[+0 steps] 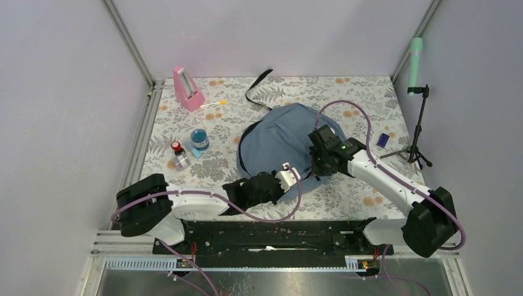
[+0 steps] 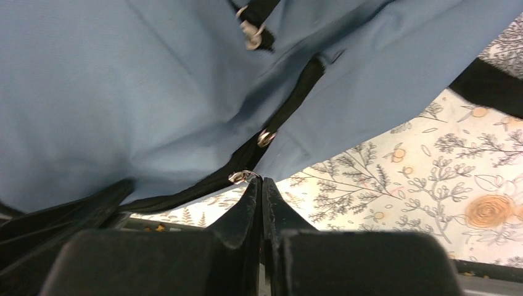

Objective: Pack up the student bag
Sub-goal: Zip the student bag at the center of the board, then unzip the student bag at the center of the board.

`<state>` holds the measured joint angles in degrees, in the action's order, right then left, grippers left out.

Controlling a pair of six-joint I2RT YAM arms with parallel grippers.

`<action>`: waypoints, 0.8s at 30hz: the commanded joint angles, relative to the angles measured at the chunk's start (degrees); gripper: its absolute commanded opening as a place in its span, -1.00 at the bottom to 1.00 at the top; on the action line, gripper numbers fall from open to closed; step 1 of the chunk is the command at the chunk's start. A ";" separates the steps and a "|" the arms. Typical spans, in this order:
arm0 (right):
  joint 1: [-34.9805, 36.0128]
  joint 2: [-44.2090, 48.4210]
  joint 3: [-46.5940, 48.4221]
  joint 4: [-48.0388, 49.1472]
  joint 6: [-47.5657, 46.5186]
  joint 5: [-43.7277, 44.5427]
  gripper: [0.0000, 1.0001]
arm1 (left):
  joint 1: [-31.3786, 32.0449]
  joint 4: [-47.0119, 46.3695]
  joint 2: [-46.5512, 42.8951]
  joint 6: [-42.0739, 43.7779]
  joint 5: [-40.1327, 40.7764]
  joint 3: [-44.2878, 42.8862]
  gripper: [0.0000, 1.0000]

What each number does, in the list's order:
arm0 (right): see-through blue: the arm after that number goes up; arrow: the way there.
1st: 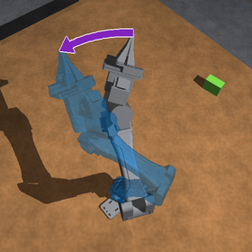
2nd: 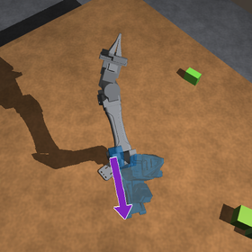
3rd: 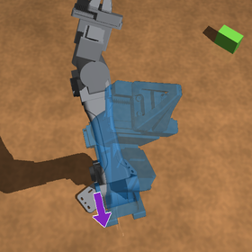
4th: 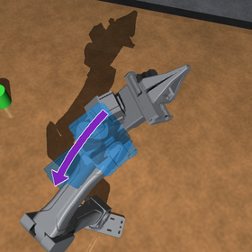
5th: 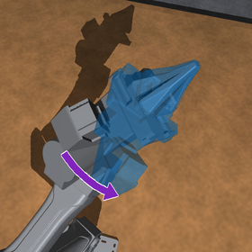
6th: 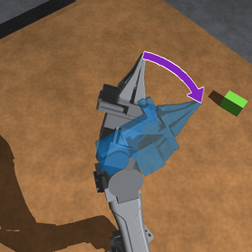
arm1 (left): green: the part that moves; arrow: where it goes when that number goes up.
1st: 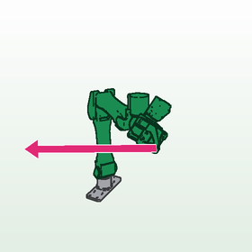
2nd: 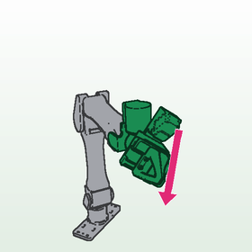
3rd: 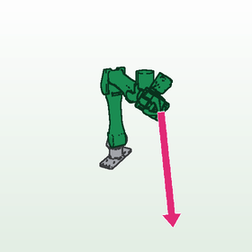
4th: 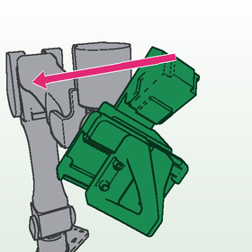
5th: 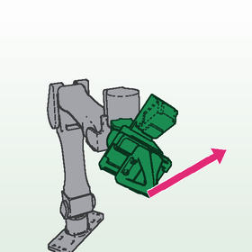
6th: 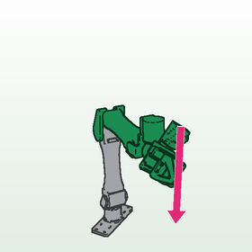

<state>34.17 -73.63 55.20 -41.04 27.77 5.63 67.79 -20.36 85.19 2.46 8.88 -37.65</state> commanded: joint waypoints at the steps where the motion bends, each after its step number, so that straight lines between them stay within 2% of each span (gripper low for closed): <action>1: -0.88 -1.67 2.81 -4.26 -2.64 10.92 -1.00 | 1.16 4.29 -3.35 -4.11 1.53 3.98 -1.00; 11: -4.09 -3.19 2.36 -3.84 -3.83 14.02 -1.00 | 2.77 8.34 -9.94 -7.06 1.66 8.12 -1.00; 16: -4.64 -2.77 1.97 -3.54 -3.93 12.57 -1.00 | 3.30 11.24 -13.84 -8.42 1.24 9.33 -1.00; 19: -4.64 -1.05 2.29 -3.06 -5.33 8.13 -1.00 | 3.38 14.19 -16.12 -8.52 0.99 9.07 -1.00; 20: -4.64 -0.02 2.47 -3.07 -5.61 6.61 -0.94 | 3.40 15.26 -17.00 -8.58 0.73 8.90 -1.00; 23: -4.64 3.24 2.86 -2.92 -5.70 4.61 -0.26 | 3.40 18.14 -20.05 -9.50 -0.92 8.25 -1.00; 24: -4.64 4.04 2.94 -2.88 -5.38 4.64 -0.09 | 3.40 18.82 -21.30 -10.01 -1.57 8.28 -0.87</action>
<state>31.94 -74.17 56.14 -42.87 24.91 3.86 70.19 -10.74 68.66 -4.89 9.45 -30.20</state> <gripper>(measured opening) 0.331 0.039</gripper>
